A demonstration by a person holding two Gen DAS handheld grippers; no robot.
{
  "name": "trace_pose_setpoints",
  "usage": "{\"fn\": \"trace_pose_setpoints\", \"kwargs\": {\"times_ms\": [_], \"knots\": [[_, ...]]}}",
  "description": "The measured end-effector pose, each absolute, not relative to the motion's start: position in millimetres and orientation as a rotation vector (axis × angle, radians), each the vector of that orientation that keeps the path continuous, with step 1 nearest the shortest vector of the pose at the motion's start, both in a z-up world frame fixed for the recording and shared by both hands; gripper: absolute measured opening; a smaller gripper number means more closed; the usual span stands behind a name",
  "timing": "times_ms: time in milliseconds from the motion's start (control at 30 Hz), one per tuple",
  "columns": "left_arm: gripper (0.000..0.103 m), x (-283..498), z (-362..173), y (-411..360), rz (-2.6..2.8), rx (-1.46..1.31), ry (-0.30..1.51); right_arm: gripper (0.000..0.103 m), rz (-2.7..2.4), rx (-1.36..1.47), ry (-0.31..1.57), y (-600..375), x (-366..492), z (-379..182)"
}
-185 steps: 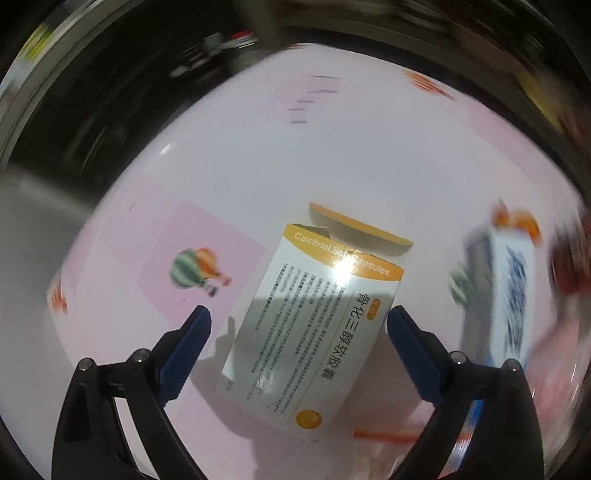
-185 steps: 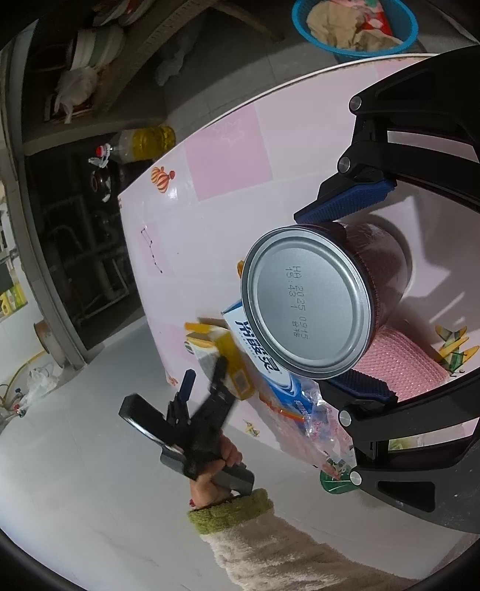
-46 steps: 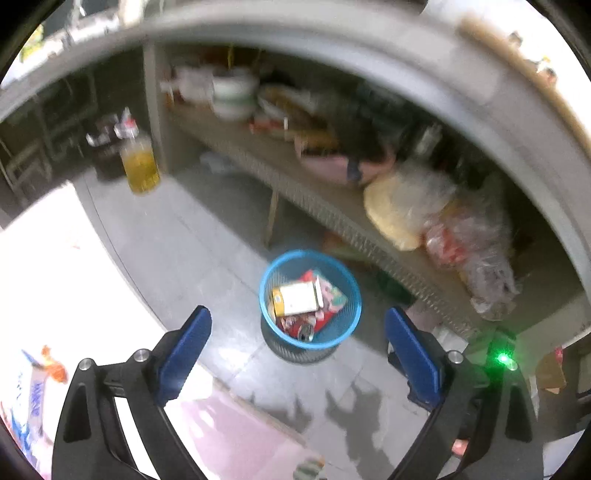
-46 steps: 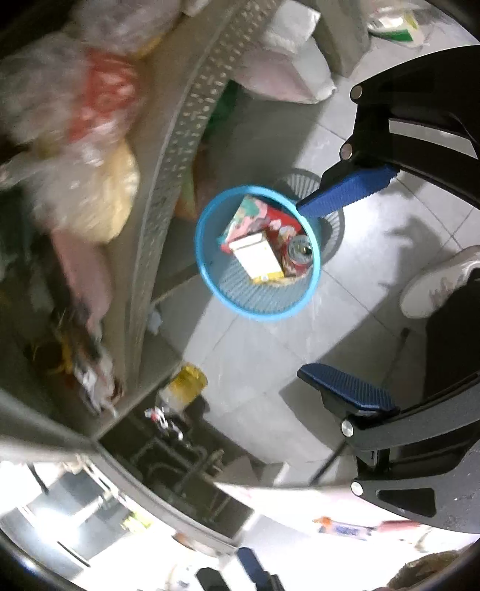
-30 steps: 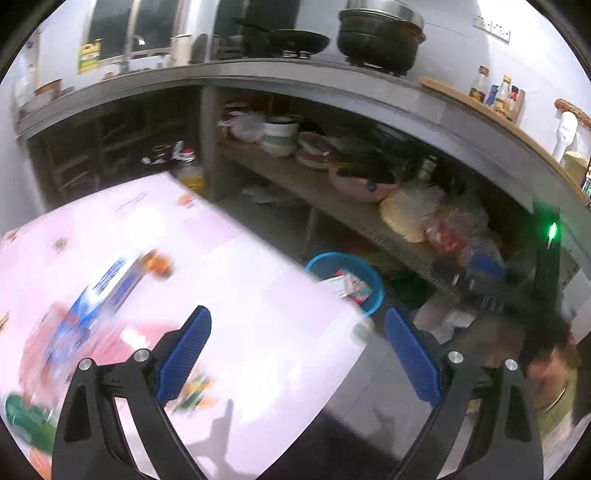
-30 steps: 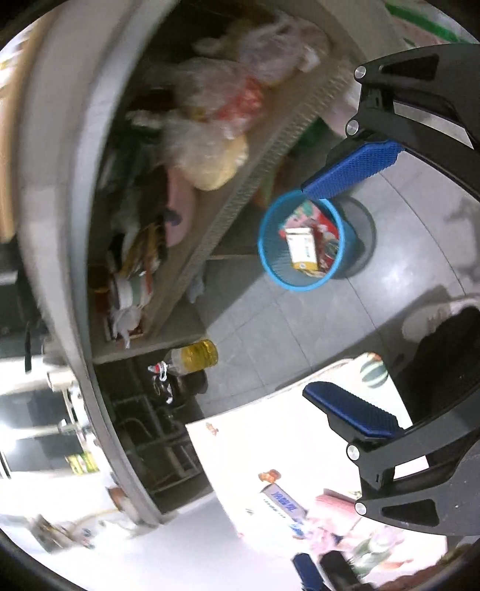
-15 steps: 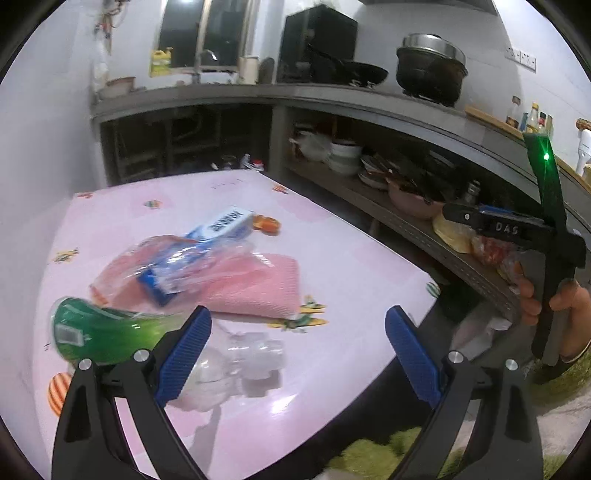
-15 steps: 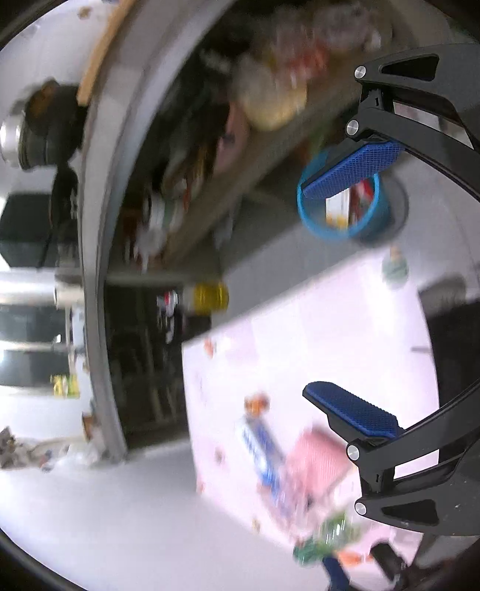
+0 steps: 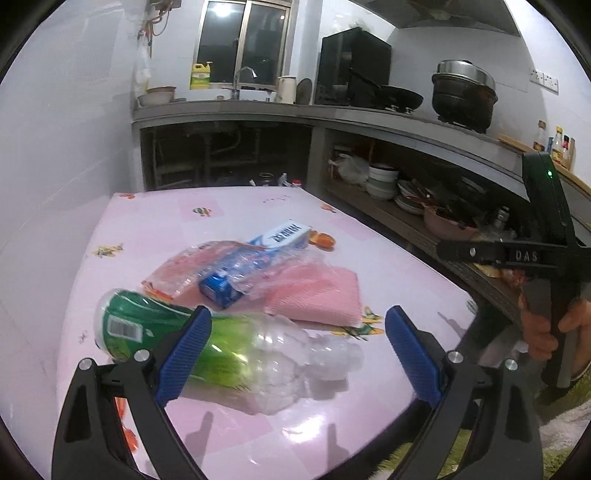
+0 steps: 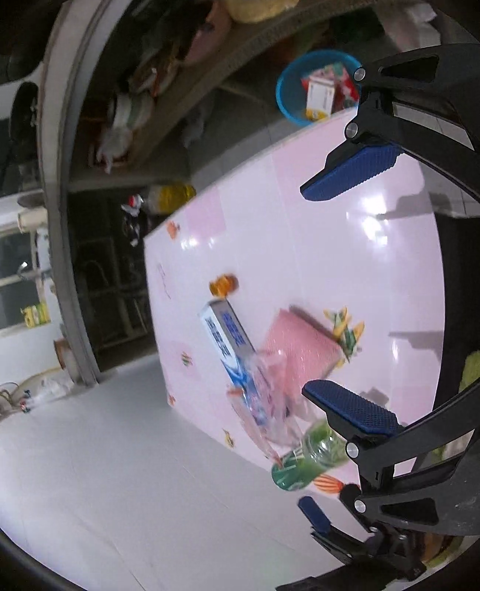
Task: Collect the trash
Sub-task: 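Turn both tools back toward the table, then grasp the clear plastic bag with the left tool while the right tool grasps the pink sponge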
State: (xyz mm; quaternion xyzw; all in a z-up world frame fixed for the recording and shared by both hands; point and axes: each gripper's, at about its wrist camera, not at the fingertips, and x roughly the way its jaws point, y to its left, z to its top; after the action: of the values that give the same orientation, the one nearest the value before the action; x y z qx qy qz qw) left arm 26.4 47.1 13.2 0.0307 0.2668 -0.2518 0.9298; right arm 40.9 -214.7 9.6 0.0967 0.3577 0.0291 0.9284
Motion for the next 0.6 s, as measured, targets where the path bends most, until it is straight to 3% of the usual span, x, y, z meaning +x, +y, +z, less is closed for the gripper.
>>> {"fn": "trace_pose_setpoints", "kwargs": {"times_ms": [200, 600], "knots": [[0.081, 65.6, 10.5, 19.6, -0.431, 0.266, 0.564, 0.091, 0.098, 0.223, 0.767, -204.0, 51.9, 3.3], [0.080, 138.8, -21.8, -40.7, -0.553, 0.593, 0.751, 0.090, 0.087, 0.261, 0.811, -217.5, 61.5, -10.0]]}}
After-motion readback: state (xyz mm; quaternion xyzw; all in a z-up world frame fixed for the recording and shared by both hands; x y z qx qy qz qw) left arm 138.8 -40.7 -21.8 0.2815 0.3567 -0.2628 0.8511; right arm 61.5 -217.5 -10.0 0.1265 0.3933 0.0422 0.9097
